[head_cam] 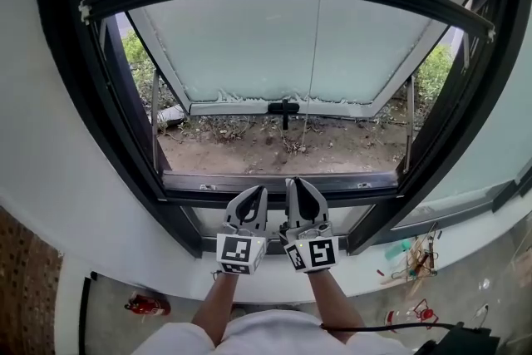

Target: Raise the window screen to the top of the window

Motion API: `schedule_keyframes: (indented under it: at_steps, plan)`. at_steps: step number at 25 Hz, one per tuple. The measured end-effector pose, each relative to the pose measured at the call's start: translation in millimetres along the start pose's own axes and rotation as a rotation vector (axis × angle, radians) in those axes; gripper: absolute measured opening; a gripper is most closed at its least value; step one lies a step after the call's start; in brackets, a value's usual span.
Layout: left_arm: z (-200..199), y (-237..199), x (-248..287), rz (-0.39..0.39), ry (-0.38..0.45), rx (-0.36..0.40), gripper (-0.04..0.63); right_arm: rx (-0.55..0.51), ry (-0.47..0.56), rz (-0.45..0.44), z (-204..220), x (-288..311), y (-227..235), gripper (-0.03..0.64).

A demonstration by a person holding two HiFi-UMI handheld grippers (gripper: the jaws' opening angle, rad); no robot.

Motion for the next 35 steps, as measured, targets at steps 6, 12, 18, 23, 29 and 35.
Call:
schedule_keyframes:
  at_steps: [6,12,18,23,29,35]
  plan:
    - [-12.4,-5.8,13.5,0.009,0.035,0.047,0.002,-0.021,0.026,-0.001,-5.7,14.4,7.4,0.0]
    - [-19.7,-8.9,24.9,-0.007,0.066,0.06,0.002,-0.066,0.052,-0.008,-16.2,33.9,23.2,0.0]
    - [-24.2,-8.5,27.0,0.001,0.079,0.061,0.002,-0.07,0.085,-0.012,-25.1,45.6,27.9,0.0]
    - [-22.3,-9.6,26.0,-0.007,0.071,0.055,0.002,-0.022,0.139,-0.064,-50.3,60.8,15.2,0.0]
    - [-22.1,-10.4,24.2,-0.002,0.066,0.055,0.002,-0.037,0.245,-0.132,-89.4,81.5,-1.9,0.0]
    - [-25.3,-13.5,18.8,-0.014,0.066,0.06,0.002,-0.047,0.217,-0.169,-99.4,90.8,4.9,0.0]
Point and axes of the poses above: the fingertips, and each gripper's own axes: x forward along the fingers, y to its right, z out of its underside, the point moved 10 cm from there along -x, backward along the fingers, and after that the axes turned 7 degrees about y, right-handed, at the moved point
